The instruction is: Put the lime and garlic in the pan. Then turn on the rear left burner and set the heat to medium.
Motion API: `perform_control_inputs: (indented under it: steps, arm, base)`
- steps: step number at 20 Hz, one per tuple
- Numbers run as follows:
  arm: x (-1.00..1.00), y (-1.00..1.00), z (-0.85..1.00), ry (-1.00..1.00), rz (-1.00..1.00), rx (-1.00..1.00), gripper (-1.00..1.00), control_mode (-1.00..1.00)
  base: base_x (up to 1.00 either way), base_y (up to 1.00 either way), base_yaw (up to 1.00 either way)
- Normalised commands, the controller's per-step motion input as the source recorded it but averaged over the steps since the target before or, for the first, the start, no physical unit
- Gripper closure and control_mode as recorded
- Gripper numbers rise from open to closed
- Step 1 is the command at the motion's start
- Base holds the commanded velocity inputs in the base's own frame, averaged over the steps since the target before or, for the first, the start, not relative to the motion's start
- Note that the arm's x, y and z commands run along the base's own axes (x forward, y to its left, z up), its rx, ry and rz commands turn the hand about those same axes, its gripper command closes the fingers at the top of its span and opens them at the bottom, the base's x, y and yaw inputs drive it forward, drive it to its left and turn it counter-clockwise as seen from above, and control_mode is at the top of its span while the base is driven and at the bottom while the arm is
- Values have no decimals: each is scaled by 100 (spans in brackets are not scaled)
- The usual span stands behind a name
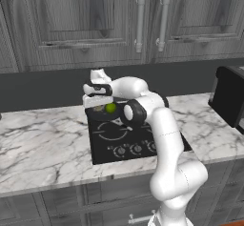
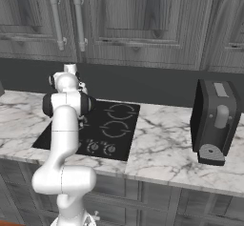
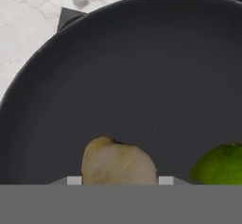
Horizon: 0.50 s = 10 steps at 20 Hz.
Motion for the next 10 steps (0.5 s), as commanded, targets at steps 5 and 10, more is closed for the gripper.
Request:
perform_control_inputs:
  steps: [5, 10]
  arm:
    - [0, 0, 0, 0, 0, 0, -100, -100]
    - [-1, 0, 0, 0, 0, 0, -100, -100]
  base:
    - [0, 0, 0]
    - [0, 0, 0]
